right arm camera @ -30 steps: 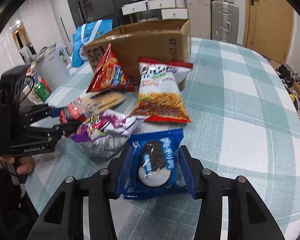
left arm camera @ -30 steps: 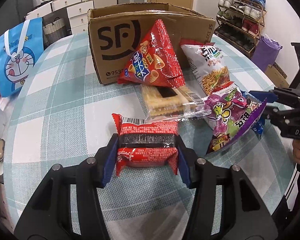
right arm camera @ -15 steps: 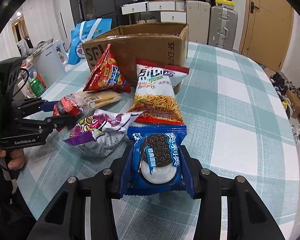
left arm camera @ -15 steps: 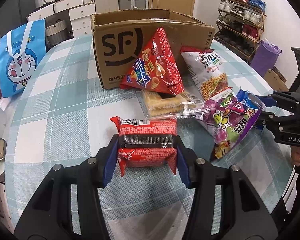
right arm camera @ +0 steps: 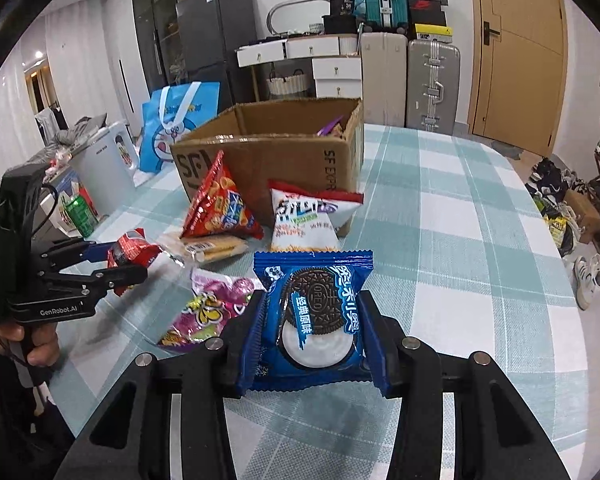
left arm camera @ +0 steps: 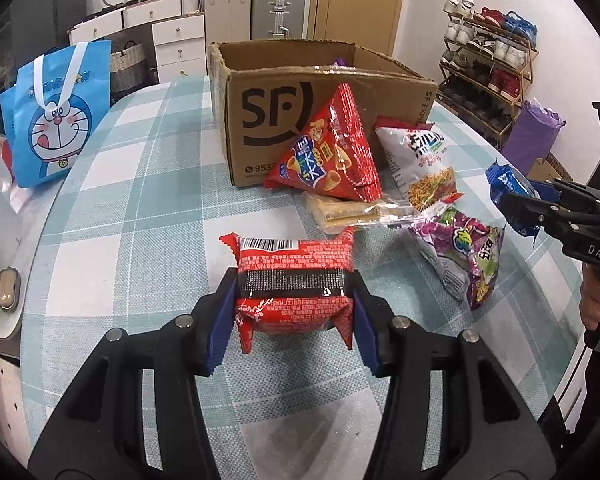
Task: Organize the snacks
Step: 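Carry both packs into the cardboard box and open both grippers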
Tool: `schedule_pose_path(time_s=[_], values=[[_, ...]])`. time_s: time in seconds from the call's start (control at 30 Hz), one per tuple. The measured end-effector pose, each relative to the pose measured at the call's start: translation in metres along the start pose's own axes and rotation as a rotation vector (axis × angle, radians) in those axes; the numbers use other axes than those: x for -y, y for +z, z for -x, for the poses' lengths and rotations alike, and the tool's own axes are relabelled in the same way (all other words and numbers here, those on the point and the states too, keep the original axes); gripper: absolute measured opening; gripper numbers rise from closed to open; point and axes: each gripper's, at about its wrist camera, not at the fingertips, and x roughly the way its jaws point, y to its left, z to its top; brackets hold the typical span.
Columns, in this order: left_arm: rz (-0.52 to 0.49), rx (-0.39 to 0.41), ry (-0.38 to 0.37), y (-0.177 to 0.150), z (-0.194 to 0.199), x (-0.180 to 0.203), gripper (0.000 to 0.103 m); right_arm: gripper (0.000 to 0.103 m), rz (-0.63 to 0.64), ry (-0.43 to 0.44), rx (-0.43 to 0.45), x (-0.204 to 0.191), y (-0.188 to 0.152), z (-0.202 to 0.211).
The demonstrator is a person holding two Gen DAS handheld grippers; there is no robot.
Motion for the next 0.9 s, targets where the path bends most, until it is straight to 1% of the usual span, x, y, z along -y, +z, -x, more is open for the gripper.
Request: schedule_pose_path(time_s=[0.13, 0.5, 0.9], values=[[0.002, 0.018, 0.000, 0.004, 0.008, -0.001, 0.049, 0.045, 0.009, 0.003, 0.019, -0.005, 0.006, 0.003], [0.002, 0.064, 0.011, 0.024, 0.023, -0.001, 0.049, 0.045, 0.022, 0.043, 0.093, -0.018, 0.028, 0.011], [0.019, 0.116, 0.014, 0.055, 0.031, -0.006, 0.049, 0.045, 0.038, 0.065, 0.147, -0.025, 0.054, 0.009]])
